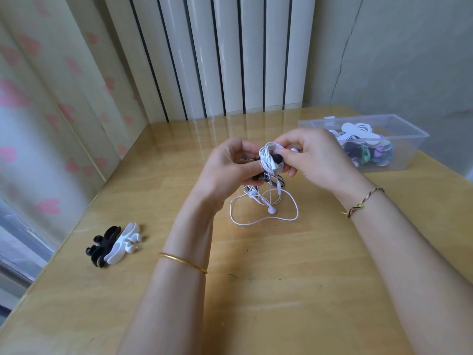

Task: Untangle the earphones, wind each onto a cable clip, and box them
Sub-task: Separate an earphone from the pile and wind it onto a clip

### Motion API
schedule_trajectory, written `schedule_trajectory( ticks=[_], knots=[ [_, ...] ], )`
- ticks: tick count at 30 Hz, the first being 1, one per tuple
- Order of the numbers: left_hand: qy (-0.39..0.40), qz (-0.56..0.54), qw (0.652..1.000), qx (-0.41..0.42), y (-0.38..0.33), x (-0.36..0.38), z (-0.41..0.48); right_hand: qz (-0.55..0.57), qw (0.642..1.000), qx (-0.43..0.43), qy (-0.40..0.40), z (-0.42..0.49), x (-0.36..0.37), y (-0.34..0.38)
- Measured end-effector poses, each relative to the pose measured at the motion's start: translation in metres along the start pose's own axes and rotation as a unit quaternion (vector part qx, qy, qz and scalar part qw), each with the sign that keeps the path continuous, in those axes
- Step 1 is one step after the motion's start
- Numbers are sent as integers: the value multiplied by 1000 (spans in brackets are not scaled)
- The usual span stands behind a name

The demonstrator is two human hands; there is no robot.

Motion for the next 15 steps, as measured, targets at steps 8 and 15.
schedule_trajectory(
  ticks=[8,15],
  knots=[
    [22,-19,1000,4,1,7,1,-21,1000,2,-17,-1,-2,1],
    [9,-26,999,16,-1,3,2,23,1000,2,1,0,4,-3]
  ],
)
Point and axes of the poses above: each hand's wrist, its own z-axis towards the middle knuckle, its own x-axis out of the palm, y = z × x, the point moved 9 cm from there along z, towards the middle knuckle, and after that the axes turned 6 degrees about x, right-handed, at the moved point
